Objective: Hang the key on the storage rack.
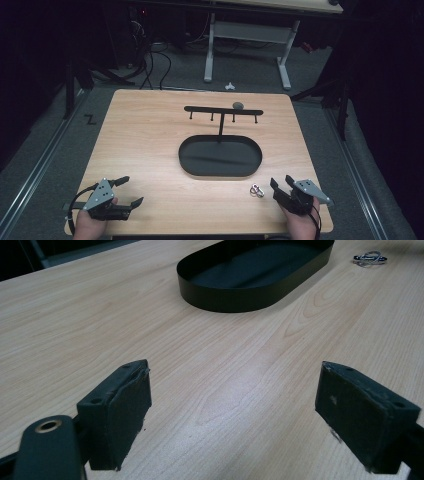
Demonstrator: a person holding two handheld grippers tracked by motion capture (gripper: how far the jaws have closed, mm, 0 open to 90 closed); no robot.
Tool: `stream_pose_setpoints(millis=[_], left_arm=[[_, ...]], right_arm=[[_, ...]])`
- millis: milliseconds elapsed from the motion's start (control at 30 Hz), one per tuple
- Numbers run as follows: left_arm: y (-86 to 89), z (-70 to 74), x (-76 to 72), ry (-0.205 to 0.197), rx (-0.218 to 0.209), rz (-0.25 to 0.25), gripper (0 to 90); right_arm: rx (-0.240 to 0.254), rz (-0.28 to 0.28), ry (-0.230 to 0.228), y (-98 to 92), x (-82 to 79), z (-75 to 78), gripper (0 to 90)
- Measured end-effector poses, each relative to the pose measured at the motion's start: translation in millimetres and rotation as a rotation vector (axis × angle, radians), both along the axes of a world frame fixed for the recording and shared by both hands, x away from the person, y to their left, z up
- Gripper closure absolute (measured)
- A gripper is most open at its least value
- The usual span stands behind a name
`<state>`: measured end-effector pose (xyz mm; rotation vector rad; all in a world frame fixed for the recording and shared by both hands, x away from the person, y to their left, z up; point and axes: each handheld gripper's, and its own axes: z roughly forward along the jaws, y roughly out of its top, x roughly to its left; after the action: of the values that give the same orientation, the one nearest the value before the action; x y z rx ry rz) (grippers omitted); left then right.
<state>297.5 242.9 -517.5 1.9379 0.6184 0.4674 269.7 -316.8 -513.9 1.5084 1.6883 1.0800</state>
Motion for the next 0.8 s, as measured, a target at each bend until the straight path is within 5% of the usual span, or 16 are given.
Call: stream_pose_setpoints(millis=[633, 800], left_arm=[[-6.0, 0.9, 3.3, -0.007, 0.004, -0.006, 15.3], [-11.6, 0.0, 6.3, -0.006, 0.013, -0.015, 15.3]], right_arm=[[-0.002, 0.006, -0.003, -5.2, -5.0, 1.0, 38.1], [-0.019, 0.023, 0.028, -4.7, -5.8, 3.3, 36.8]])
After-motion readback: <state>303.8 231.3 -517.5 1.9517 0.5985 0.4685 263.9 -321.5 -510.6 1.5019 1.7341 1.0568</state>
